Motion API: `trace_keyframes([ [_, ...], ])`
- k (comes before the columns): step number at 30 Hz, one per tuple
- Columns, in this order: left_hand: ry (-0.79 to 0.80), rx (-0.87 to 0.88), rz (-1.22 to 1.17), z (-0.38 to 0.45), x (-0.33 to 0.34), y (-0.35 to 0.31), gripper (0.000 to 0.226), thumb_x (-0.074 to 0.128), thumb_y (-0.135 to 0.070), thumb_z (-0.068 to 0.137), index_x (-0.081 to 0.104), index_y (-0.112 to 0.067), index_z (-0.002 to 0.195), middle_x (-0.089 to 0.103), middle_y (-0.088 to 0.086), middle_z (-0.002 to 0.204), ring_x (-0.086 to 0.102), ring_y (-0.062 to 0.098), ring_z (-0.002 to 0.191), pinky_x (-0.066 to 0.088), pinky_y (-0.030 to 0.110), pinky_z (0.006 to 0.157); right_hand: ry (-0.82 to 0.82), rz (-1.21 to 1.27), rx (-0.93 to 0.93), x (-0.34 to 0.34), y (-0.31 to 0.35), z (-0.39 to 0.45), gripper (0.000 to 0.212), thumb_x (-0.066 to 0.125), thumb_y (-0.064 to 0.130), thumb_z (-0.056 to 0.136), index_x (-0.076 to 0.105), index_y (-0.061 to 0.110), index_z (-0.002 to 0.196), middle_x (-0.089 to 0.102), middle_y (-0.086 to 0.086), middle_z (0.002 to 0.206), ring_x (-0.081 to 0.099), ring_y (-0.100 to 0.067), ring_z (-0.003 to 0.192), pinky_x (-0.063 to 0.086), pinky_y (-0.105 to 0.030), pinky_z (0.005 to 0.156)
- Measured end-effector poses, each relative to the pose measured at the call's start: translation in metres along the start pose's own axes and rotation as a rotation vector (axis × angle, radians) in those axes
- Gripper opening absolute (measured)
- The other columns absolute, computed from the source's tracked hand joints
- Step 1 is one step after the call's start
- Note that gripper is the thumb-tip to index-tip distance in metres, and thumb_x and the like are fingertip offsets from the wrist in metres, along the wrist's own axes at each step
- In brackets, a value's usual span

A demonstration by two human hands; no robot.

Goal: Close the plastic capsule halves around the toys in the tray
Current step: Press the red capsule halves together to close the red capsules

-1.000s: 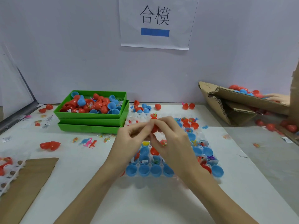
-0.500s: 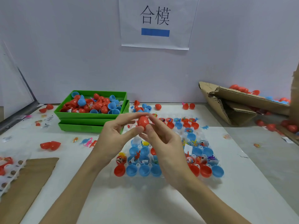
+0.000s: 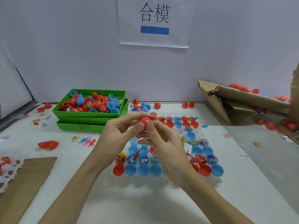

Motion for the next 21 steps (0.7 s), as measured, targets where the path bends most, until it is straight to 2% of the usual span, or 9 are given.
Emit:
trace_keyframes([
  [4,0.024,0.008,-0.001,-0.001,0.002,0.000,0.032,0.067,-0.023,0.097,0.072,-0.018,0.128,0.073,0.002,0.130,0.067,0.023,0.125,0.057,0.028,0.097,0.032,-0.088,-0.080,-0.001,0.006,-0.001,0.039,0.059,0.047,0.096,0.070,0.021,0.123,0.076,0.003,0.107,0.074,-0.019,0.101,0.059,-0.025,0.086],
  [7,0.027,0.013,-0.058,-0.001,0.005,-0.002,0.034,0.069,-0.024,0.094,0.071,-0.019,0.128,0.071,0.002,0.132,0.066,0.023,0.126,0.057,0.028,0.096,0.063,-0.088,-0.131,0.000,0.010,-0.002,0.034,0.057,0.038,0.099,0.070,0.020,0.125,0.076,-0.001,0.109,0.074,-0.022,0.102,0.058,-0.025,0.088],
  [11,0.058,0.037,-0.116,-0.002,0.012,-0.004,0.034,0.066,-0.020,0.096,0.069,-0.017,0.129,0.070,0.003,0.135,0.064,0.020,0.129,0.055,0.023,0.097,0.057,-0.109,-0.190,-0.004,0.015,-0.002,0.027,0.057,0.032,0.100,0.071,0.023,0.121,0.077,-0.009,0.103,0.075,-0.026,0.097,0.058,-0.026,0.086],
  [13,0.064,0.046,-0.133,-0.003,0.015,-0.005,0.033,0.065,-0.020,0.097,0.069,-0.018,0.130,0.070,0.002,0.134,0.064,0.019,0.129,0.054,0.023,0.099,0.051,-0.124,-0.200,-0.006,0.016,-0.002,0.026,0.057,0.030,0.099,0.072,0.021,0.119,0.077,-0.008,0.100,0.075,-0.023,0.095,0.058,-0.024,0.084],
  [18,0.034,0.085,-0.111,-0.004,0.019,-0.005,0.031,0.061,-0.012,0.099,0.066,-0.009,0.130,0.073,0.003,0.129,0.067,0.019,0.125,0.055,0.023,0.098,0.043,-0.126,-0.199,-0.008,0.017,-0.001,0.030,0.056,0.028,0.099,0.072,0.014,0.120,0.078,-0.008,0.099,0.076,-0.022,0.092,0.058,-0.024,0.082],
  [21,0.020,0.095,-0.089,-0.003,0.020,-0.005,0.032,0.061,-0.013,0.100,0.066,-0.012,0.131,0.072,0.002,0.131,0.066,0.020,0.127,0.055,0.024,0.099,0.050,-0.111,-0.198,-0.009,0.016,0.000,0.031,0.057,0.027,0.099,0.071,0.014,0.123,0.078,-0.006,0.102,0.076,-0.021,0.094,0.059,-0.024,0.083],
])
Point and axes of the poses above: each hand's wrist, its own z-axis towards the middle knuckle, its own x-axis out of the palm, y = z × x, the point moved 6 cm from there along z, towards the middle knuckle
